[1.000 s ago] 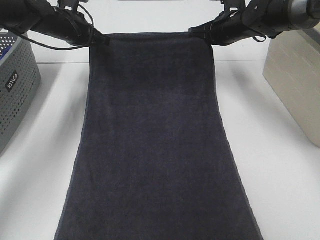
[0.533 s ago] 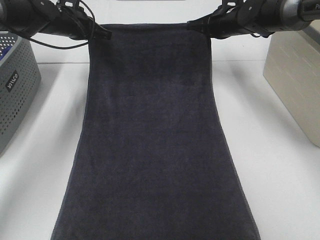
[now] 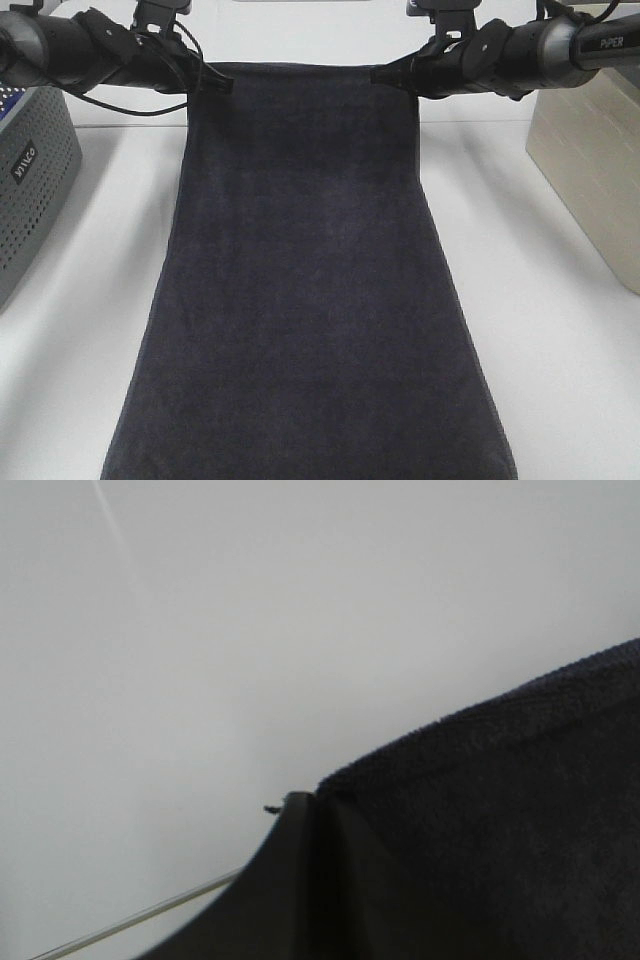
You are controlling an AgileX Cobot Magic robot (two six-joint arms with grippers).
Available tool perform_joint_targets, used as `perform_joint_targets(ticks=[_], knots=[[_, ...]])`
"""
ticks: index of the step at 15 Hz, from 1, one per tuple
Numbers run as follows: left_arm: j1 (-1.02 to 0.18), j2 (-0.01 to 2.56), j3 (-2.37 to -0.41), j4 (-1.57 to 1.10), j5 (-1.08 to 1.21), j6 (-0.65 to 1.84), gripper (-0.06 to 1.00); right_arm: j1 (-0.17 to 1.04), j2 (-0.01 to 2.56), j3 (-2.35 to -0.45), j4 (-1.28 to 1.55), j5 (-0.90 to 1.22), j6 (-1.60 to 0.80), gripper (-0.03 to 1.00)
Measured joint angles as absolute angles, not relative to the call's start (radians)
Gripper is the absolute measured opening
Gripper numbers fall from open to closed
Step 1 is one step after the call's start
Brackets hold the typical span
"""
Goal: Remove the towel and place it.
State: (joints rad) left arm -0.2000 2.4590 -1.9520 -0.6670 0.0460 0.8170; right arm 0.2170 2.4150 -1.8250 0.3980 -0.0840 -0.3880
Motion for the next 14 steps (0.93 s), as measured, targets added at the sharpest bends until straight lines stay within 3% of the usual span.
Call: perform_joint_targets(ticks=[14], knots=[[-0.201,2.561,-1.995,-0.584,-0.086,0.816,0.01,0.217,2.527,-1.940,0.361,-0.104,-0.389,0.02]])
